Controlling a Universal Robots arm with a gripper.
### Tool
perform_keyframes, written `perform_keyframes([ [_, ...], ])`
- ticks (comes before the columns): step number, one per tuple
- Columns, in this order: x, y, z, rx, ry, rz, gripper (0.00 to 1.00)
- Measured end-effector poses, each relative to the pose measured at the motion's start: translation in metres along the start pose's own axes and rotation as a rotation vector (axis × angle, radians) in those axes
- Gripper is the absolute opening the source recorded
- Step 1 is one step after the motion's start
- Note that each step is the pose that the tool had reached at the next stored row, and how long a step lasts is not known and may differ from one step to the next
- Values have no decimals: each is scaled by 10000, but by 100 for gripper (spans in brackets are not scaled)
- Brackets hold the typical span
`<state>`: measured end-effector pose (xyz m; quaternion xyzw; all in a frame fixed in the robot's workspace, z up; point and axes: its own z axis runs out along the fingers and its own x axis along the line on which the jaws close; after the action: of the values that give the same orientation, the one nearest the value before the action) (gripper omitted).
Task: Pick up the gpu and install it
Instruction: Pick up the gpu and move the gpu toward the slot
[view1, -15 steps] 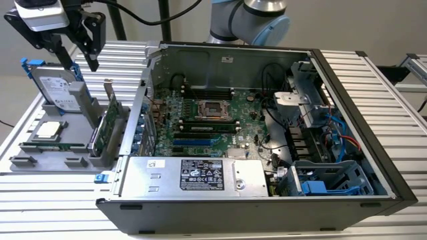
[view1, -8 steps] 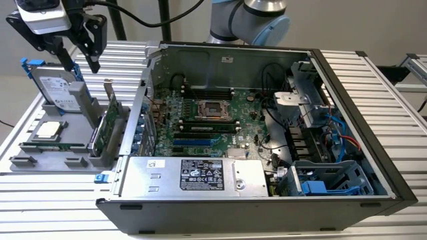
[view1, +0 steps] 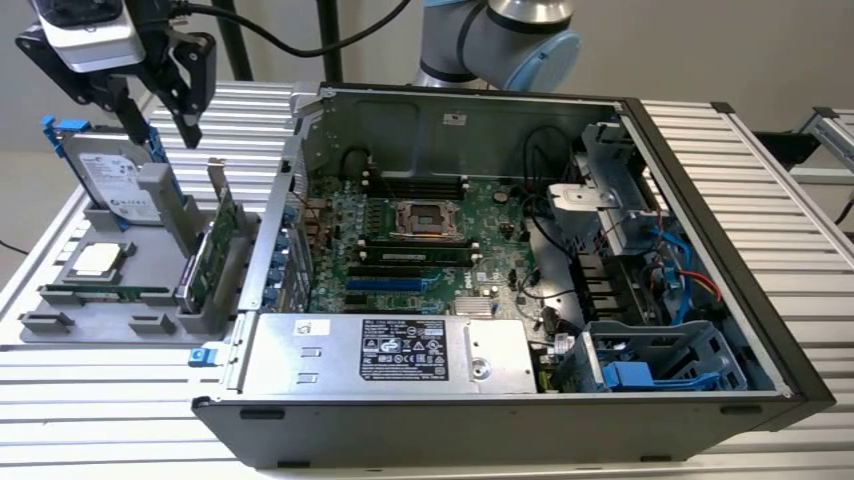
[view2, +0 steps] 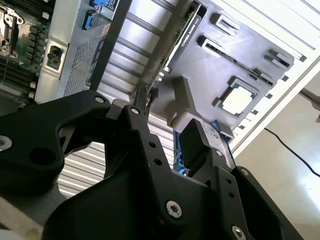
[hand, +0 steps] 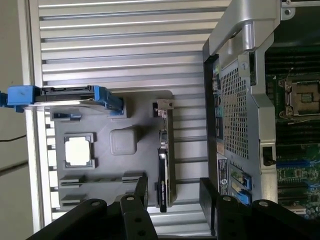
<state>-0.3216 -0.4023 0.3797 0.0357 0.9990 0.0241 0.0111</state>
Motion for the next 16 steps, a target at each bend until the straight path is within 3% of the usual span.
perform_keyframes([
  [16,-38,-45,58,1,15,1,100],
])
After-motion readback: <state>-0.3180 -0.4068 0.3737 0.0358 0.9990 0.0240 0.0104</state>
